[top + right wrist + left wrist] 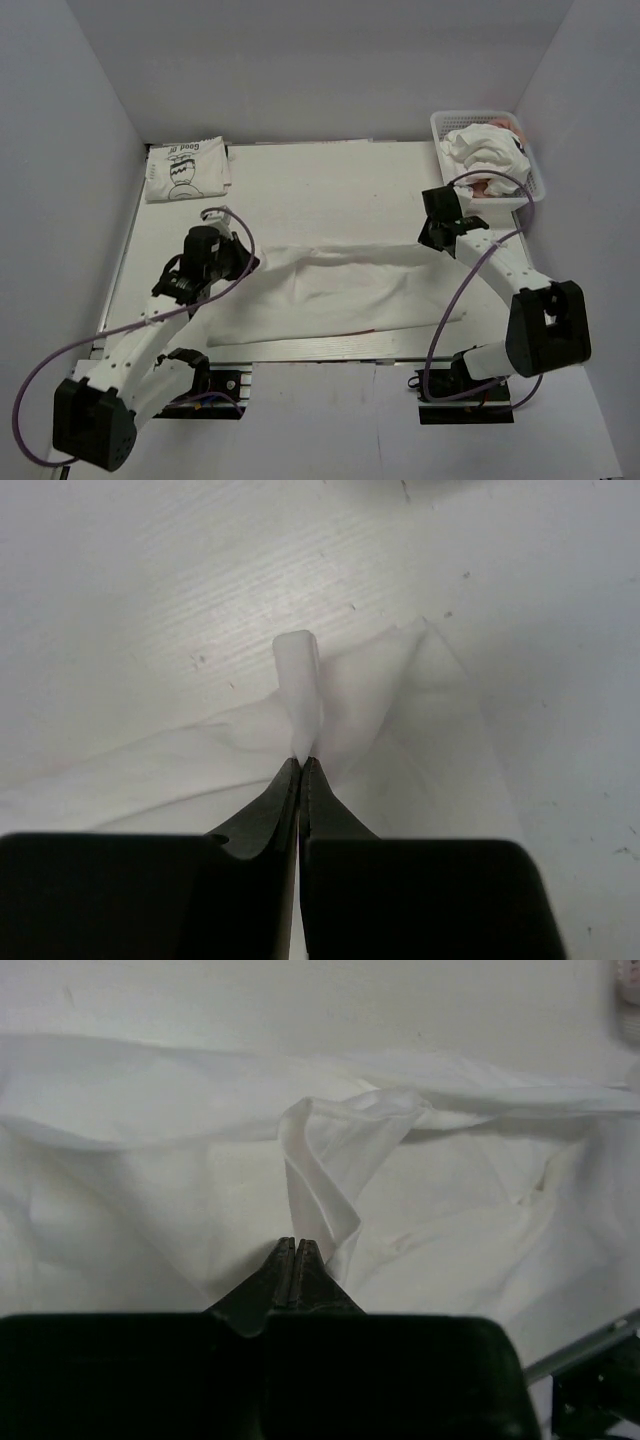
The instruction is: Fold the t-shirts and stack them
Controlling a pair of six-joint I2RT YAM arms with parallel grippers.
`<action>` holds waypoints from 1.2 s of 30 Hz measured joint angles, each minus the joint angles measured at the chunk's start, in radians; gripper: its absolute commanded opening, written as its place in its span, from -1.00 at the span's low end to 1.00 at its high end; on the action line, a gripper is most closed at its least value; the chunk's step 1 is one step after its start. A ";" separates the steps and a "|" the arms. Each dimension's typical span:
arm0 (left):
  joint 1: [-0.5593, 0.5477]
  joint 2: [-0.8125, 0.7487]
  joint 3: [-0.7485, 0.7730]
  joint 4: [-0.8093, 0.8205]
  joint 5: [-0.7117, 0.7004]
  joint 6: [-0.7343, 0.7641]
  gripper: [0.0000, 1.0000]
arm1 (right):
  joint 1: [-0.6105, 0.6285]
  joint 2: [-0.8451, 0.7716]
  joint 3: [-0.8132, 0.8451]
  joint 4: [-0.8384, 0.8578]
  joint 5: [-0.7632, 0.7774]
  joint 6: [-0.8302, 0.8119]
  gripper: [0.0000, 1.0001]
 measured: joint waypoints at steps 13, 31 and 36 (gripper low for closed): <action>-0.027 -0.319 -0.210 -0.349 0.153 -0.263 0.63 | -0.008 -0.188 -0.259 -0.007 0.041 0.027 0.34; -0.029 -0.021 0.042 -0.359 0.077 -0.230 0.99 | 0.055 -0.368 -0.230 0.051 -0.301 -0.102 0.81; -0.091 0.103 -0.008 -0.135 0.214 -0.229 0.99 | 0.075 -0.293 -0.200 0.078 -0.302 -0.080 0.81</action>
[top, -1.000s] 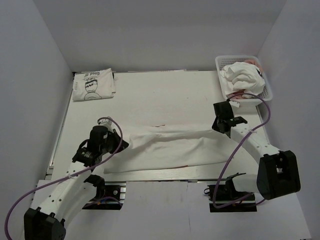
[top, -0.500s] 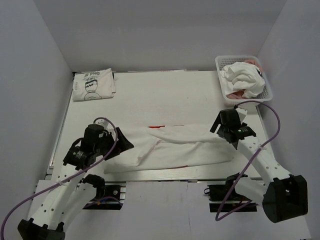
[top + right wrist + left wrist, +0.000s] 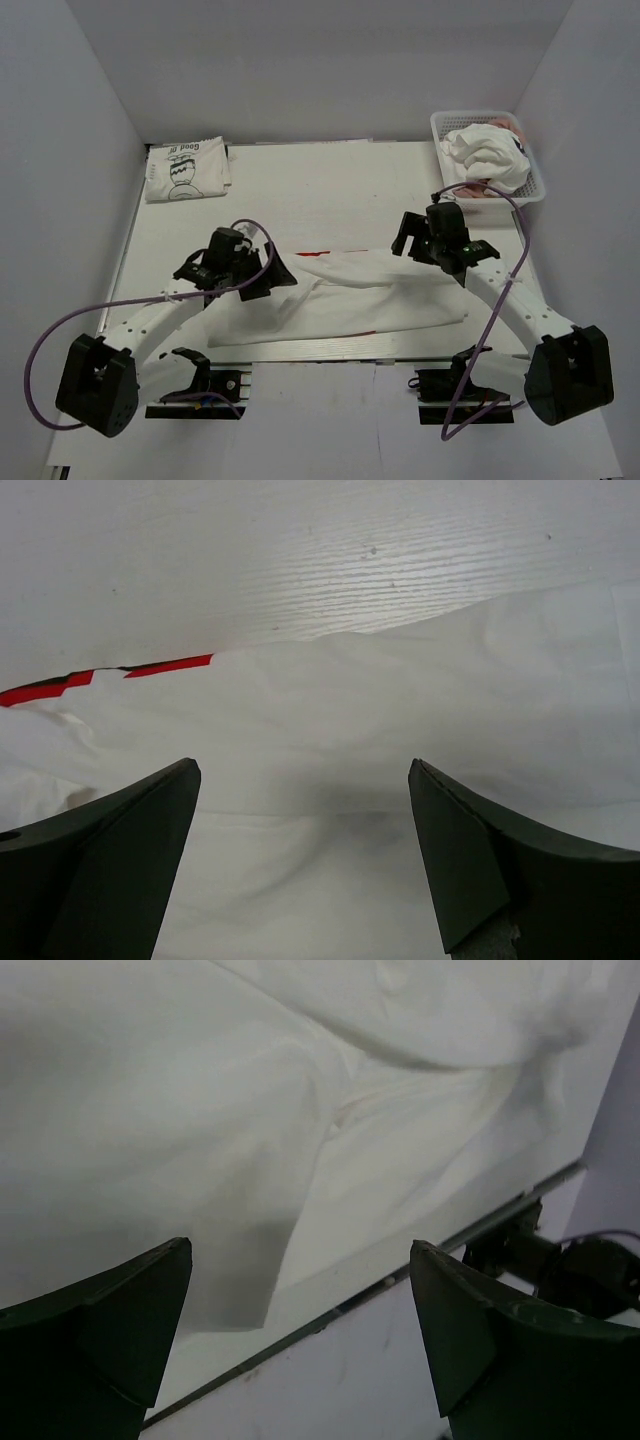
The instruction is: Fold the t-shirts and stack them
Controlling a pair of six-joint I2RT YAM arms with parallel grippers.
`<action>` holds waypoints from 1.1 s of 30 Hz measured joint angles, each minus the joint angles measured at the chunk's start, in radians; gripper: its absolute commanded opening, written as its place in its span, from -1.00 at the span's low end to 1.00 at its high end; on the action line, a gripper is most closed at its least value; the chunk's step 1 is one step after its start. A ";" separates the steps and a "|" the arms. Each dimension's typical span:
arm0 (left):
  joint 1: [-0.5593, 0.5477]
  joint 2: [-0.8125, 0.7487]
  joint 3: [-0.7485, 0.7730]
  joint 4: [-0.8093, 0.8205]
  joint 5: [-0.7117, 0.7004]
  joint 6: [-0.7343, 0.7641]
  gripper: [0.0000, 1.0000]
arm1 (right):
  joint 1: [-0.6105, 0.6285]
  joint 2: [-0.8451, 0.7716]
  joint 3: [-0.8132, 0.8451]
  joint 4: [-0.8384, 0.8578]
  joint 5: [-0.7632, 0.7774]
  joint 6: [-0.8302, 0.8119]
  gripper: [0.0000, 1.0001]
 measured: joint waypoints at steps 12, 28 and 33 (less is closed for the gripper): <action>-0.326 0.299 -0.046 0.280 0.109 -0.078 0.99 | -0.060 0.101 -0.069 0.025 0.011 0.111 0.81; -0.377 0.138 0.200 -0.140 -0.373 -0.065 0.99 | -0.142 0.111 -0.134 0.030 -0.020 0.106 0.81; -0.320 0.156 0.205 -0.263 -0.526 -0.148 0.99 | -0.142 0.085 -0.094 0.045 -0.001 0.056 0.81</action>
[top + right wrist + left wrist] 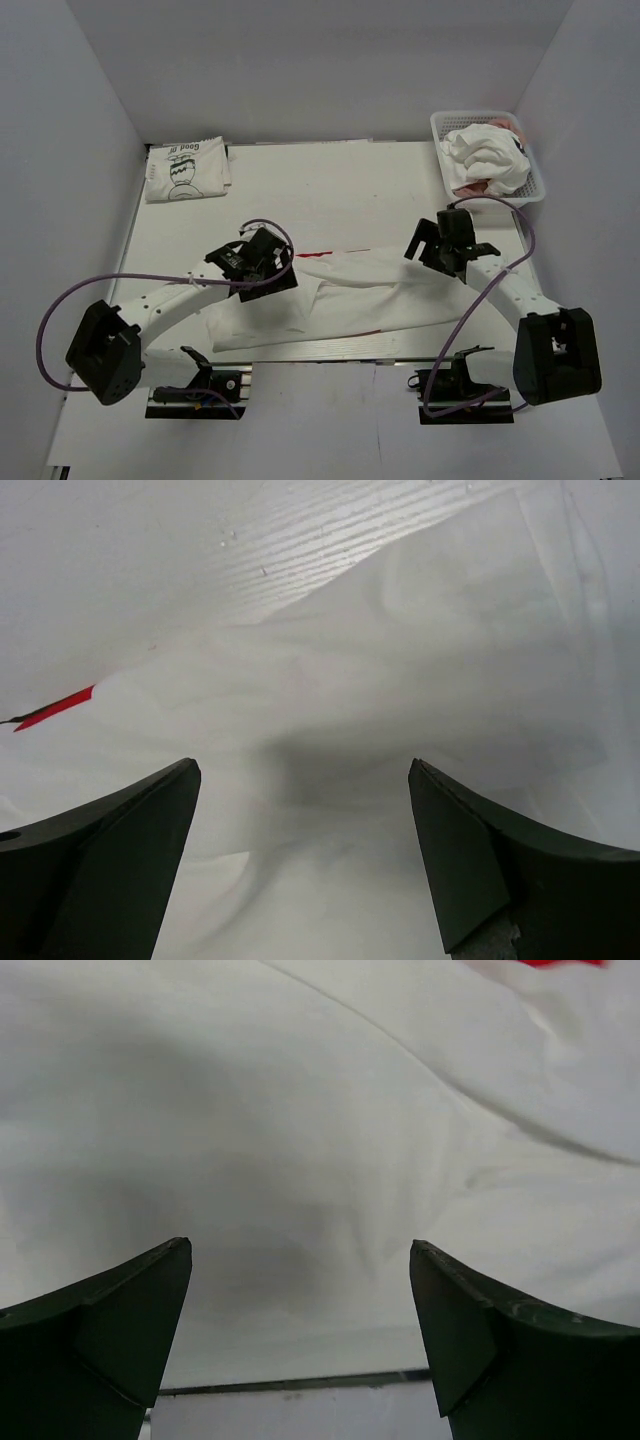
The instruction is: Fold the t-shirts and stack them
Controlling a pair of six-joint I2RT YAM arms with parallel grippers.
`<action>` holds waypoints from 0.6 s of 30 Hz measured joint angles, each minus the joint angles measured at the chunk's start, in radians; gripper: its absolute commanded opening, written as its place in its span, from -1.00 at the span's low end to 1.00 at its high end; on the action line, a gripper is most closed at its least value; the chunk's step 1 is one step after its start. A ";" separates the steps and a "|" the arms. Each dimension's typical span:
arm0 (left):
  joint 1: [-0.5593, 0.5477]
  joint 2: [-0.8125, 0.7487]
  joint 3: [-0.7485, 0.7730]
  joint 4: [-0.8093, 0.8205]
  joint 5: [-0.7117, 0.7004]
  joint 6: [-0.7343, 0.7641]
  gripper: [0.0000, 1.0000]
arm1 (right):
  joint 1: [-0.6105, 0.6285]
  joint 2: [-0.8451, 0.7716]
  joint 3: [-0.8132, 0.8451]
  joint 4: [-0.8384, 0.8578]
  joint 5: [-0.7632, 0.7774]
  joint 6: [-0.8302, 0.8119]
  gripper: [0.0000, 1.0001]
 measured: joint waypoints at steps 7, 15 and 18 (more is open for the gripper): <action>0.136 0.167 -0.056 -0.005 -0.037 -0.047 0.99 | 0.001 0.163 0.028 0.056 -0.073 -0.032 0.81; 0.255 0.441 0.149 -0.123 0.058 0.001 0.99 | 0.004 0.157 -0.034 0.145 -0.138 -0.025 0.81; 0.299 0.617 0.366 -0.199 0.110 0.055 0.99 | 0.027 0.082 -0.104 0.164 -0.156 -0.023 0.81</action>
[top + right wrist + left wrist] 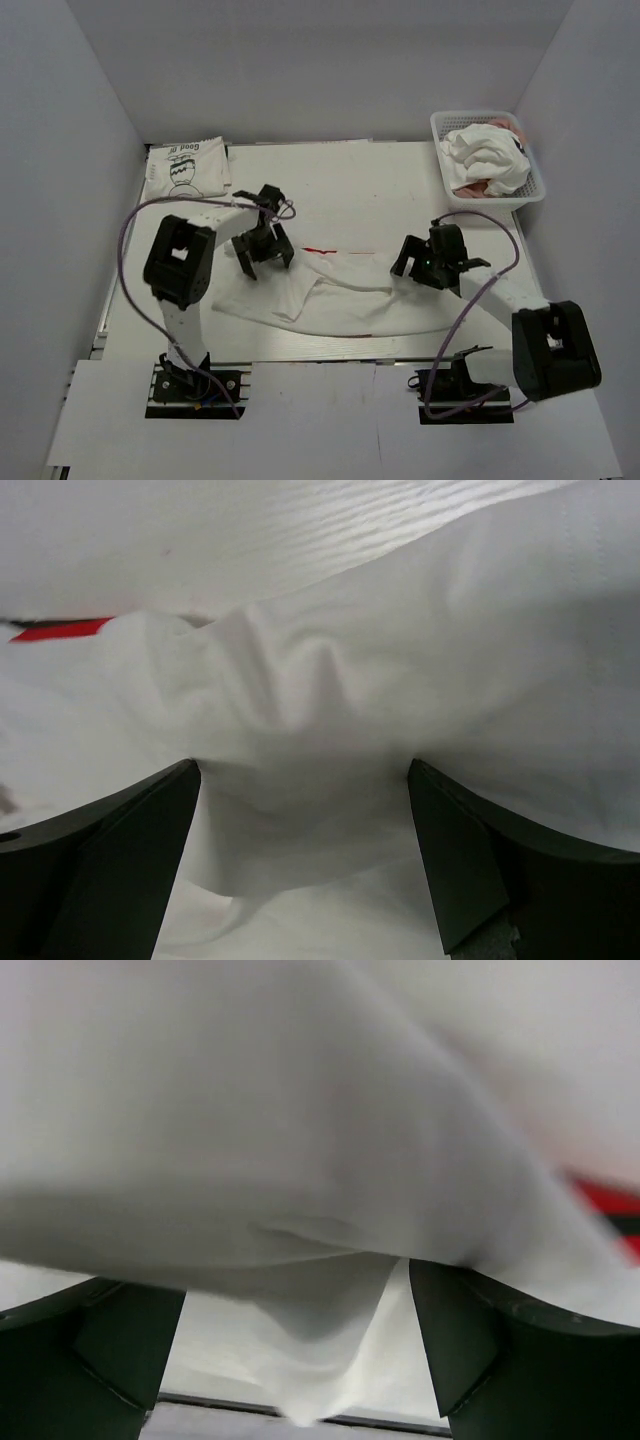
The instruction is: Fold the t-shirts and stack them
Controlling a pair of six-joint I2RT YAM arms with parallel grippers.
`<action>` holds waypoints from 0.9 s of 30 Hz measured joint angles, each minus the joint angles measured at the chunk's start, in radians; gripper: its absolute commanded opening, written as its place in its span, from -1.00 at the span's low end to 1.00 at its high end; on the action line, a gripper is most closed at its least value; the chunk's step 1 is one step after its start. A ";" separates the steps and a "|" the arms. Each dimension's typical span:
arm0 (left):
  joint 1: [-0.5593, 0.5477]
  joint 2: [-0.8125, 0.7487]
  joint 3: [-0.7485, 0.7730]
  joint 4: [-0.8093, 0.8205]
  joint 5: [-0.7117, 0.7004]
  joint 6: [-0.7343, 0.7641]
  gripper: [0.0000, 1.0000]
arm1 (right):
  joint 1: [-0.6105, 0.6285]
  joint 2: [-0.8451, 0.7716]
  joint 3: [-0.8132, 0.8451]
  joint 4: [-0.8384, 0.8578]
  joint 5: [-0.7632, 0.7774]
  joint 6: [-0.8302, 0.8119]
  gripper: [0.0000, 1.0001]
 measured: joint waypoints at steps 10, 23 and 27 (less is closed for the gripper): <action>0.075 0.694 1.104 0.206 0.120 0.122 0.99 | 0.296 -0.342 -0.203 -0.123 -0.188 0.111 0.81; 0.065 0.968 1.238 0.930 0.496 -0.142 0.99 | 0.595 -0.295 -0.168 -0.173 -0.312 0.055 0.81; 0.055 0.991 1.254 0.996 0.441 -0.151 0.99 | 0.631 -0.183 -0.090 -0.175 -0.293 0.021 0.81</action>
